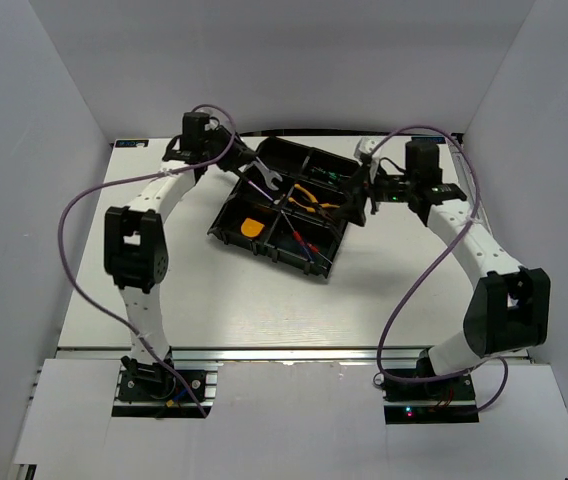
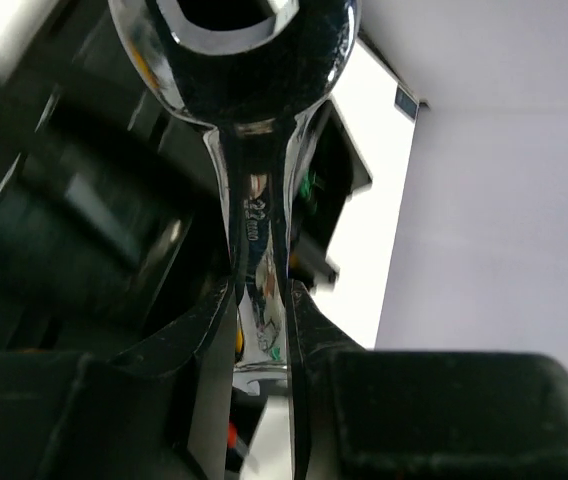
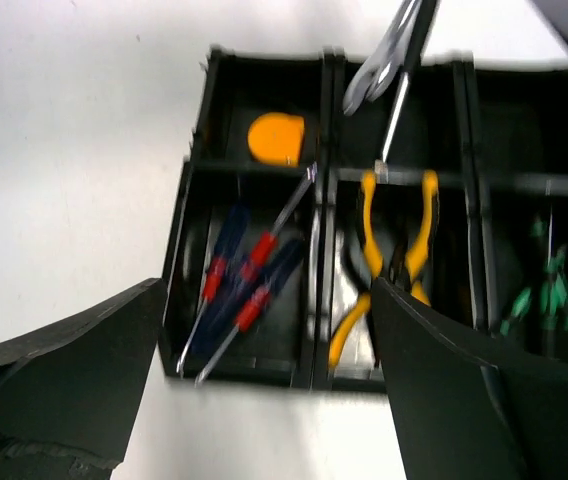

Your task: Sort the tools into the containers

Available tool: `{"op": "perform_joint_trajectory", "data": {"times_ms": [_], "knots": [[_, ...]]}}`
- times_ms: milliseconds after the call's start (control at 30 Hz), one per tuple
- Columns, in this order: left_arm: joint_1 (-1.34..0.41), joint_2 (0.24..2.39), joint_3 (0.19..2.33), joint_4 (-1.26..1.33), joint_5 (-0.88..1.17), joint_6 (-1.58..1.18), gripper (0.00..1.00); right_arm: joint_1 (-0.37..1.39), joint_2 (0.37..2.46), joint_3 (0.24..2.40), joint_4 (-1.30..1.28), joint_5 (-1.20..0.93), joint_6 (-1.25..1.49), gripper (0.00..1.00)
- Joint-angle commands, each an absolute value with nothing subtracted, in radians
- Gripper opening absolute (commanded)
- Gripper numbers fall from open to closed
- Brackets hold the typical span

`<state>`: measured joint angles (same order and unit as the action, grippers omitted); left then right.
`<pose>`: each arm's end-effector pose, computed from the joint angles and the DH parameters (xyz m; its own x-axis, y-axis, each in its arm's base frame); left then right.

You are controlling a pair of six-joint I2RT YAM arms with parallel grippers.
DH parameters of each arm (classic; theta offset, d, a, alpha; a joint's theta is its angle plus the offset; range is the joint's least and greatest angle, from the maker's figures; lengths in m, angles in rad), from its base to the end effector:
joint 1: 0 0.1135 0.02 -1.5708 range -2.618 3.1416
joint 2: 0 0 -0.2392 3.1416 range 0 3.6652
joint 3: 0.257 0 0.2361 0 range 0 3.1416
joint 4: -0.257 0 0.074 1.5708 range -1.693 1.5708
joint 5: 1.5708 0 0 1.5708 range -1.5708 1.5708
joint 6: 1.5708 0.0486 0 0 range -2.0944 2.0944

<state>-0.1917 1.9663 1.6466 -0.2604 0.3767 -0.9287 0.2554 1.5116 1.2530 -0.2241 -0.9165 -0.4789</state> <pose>0.4359 -0.1028 0.2541 -0.7060 -0.6216 -0.3394 -0.1439 0.5952 -0.7906 0.3131 0.1216 0.3038 -0.0144 -0.2936 -0.9558 -0.9469 0.3110 -0.0813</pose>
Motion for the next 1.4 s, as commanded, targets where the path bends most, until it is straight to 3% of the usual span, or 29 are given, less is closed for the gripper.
{"op": "perform_joint_trajectory", "data": {"times_ms": [0, 233, 867, 900, 933, 1033, 1133, 1267, 1367], "knots": [[-0.209, 2.059, 1.84, -0.201, 0.367, -0.943, 0.0, 0.167, 1.441, 1.206, -0.244, -1.005, -0.518, 0.89], [-0.212, 2.296, 2.179, -0.203, 0.336, -1.005, 0.0, 0.055, 1.356, 1.082, -0.29, -1.015, -0.554, 0.89], [-0.298, 2.519, 2.284, -0.069, 0.182, -0.99, 0.0, 0.011, 1.284, 0.956, -0.316, -1.019, -0.555, 0.89], [-0.299, 2.516, 2.281, -0.072, 0.189, -0.973, 0.03, 0.011, 1.284, 0.954, -0.314, -1.02, -0.554, 0.89], [-0.299, 2.516, 2.281, -0.077, 0.195, -0.962, 0.17, 0.012, 1.284, 0.953, -0.31, -1.02, -0.552, 0.89], [-0.298, 2.51, 2.286, -0.094, 0.213, -0.951, 0.44, 0.011, 1.285, 0.95, -0.302, -1.025, -0.546, 0.89], [-0.299, 2.496, 2.286, -0.101, 0.221, -0.936, 0.59, 0.012, 1.287, 0.956, -0.295, -1.025, -0.541, 0.89], [-0.299, 2.468, 2.295, -0.109, 0.222, -0.919, 0.68, 0.011, 1.284, 0.963, -0.298, -1.02, -0.541, 0.89], [-0.296, 2.431, 2.295, -0.123, 0.224, -0.899, 0.69, 0.011, 1.278, 0.971, -0.307, -1.011, -0.551, 0.89]]}}
